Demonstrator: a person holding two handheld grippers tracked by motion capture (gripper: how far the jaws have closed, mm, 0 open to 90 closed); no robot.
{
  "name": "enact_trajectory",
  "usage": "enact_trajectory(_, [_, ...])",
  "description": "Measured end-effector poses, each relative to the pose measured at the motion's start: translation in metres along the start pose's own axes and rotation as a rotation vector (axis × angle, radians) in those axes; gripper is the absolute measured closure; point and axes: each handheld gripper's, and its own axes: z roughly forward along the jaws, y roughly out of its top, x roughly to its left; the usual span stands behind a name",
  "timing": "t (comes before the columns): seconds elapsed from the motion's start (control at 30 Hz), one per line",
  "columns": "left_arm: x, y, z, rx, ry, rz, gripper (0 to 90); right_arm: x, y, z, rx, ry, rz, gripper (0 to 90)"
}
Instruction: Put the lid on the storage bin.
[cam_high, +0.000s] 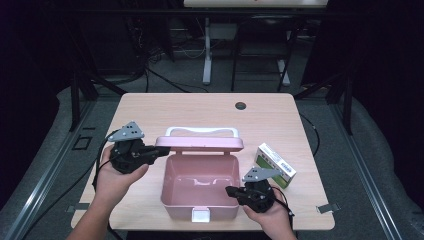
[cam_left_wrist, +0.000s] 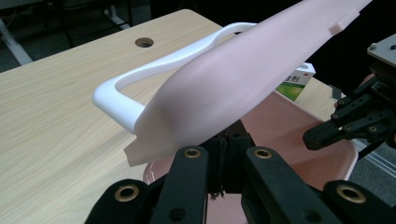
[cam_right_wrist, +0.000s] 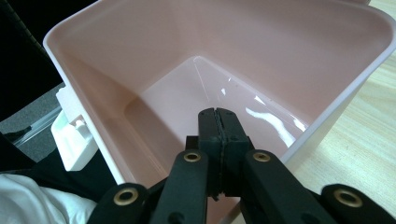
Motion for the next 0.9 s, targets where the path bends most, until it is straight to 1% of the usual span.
enact_trajectory(0.17, [0.002,0.002,0.001,0.000,0.003,-0.001,89.5,0.000,0.000,0.000,0.000,0.002,0.000,89.9])
enact_trajectory(0.27, [0.004,0.002,0.002,0.003,0.013,0.001,89.5,0.000,0.000,0.000,-0.001,0.002,0.001,89.9])
enact_trajectory(0.37, [0.007,0.002,0.001,-0.004,0.030,-0.007,89.5,0.000,0.000,0.000,-0.002,0.002,0.002,89.9])
enact_trajectory(0.43, [0.010,0.002,-0.001,-0.010,0.028,-0.021,89.5,0.000,0.000,0.000,-0.002,0.002,0.002,89.9])
enact_trajectory(0.53, [0.013,0.002,-0.002,-0.013,0.034,-0.026,89.5,0.000,0.000,0.000,-0.003,0.003,0.003,89.9])
enact_trajectory(0.73, [0.015,0.001,-0.001,-0.010,0.034,-0.028,89.5,0.000,0.000,0.000,-0.003,0.001,0.003,89.9])
enact_trajectory(0.9, [0.017,0.000,0.000,-0.006,0.038,-0.038,89.3,-0.001,0.000,0.000,-0.003,0.003,0.002,89.8])
